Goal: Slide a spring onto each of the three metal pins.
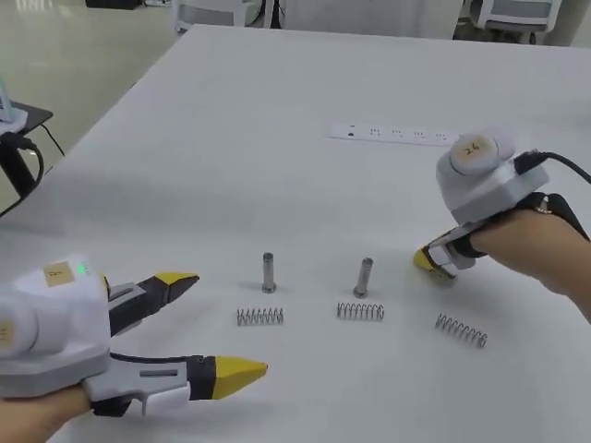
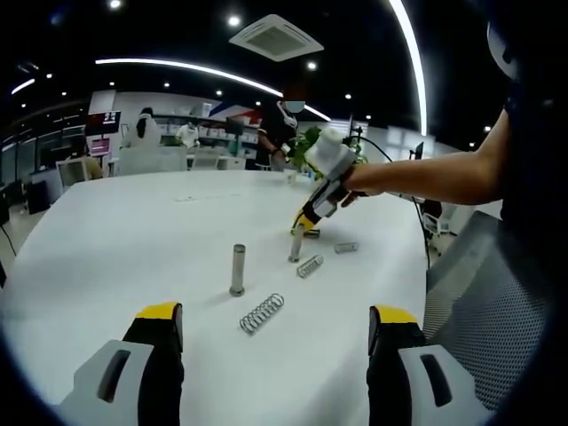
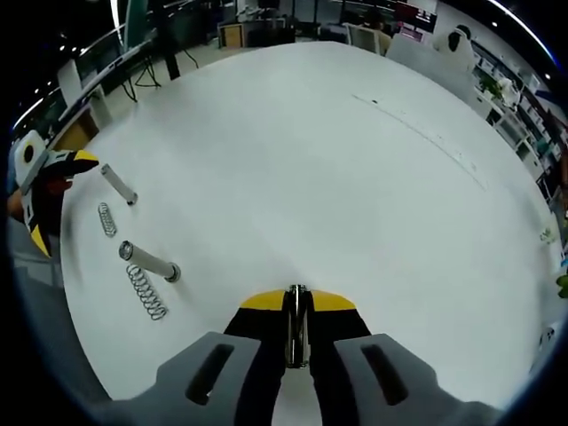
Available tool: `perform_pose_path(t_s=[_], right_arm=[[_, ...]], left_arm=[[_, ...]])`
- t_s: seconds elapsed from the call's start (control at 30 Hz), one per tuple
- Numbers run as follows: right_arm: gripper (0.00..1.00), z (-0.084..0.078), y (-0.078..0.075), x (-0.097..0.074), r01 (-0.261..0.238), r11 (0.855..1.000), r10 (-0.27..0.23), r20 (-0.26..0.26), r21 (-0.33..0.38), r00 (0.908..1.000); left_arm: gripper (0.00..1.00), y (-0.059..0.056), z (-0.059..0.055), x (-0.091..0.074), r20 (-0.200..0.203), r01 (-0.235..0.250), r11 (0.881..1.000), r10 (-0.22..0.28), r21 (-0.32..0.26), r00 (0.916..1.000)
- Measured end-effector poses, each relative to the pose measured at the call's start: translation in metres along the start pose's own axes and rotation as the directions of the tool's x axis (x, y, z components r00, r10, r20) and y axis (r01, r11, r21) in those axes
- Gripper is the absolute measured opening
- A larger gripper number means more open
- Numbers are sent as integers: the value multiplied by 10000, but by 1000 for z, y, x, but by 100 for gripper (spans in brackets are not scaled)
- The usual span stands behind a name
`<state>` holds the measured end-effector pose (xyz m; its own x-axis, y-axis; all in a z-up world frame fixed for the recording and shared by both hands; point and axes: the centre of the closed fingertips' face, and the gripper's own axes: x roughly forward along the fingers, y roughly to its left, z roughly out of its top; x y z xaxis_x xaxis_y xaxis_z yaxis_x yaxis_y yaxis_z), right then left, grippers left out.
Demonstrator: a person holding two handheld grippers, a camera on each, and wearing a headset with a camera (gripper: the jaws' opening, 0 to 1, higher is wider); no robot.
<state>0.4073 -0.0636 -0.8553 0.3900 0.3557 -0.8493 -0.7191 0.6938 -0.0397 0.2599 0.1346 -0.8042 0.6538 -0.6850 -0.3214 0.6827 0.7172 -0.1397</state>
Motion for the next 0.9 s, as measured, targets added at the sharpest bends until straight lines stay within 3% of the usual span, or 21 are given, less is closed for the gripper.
perform_pose_path(t_s=[0.4, 0.9], right_arm=[[5, 7, 3, -21, 90, 9999, -91, 430, 45, 9990], [5, 3, 9, -46, 160, 9998, -169, 788, 120, 9967]], left_arm=[[82, -2, 4, 1, 48, 65, 9999, -66, 85, 10000], [82, -8, 9, 0, 130, 142, 9996, -145, 239, 9998]])
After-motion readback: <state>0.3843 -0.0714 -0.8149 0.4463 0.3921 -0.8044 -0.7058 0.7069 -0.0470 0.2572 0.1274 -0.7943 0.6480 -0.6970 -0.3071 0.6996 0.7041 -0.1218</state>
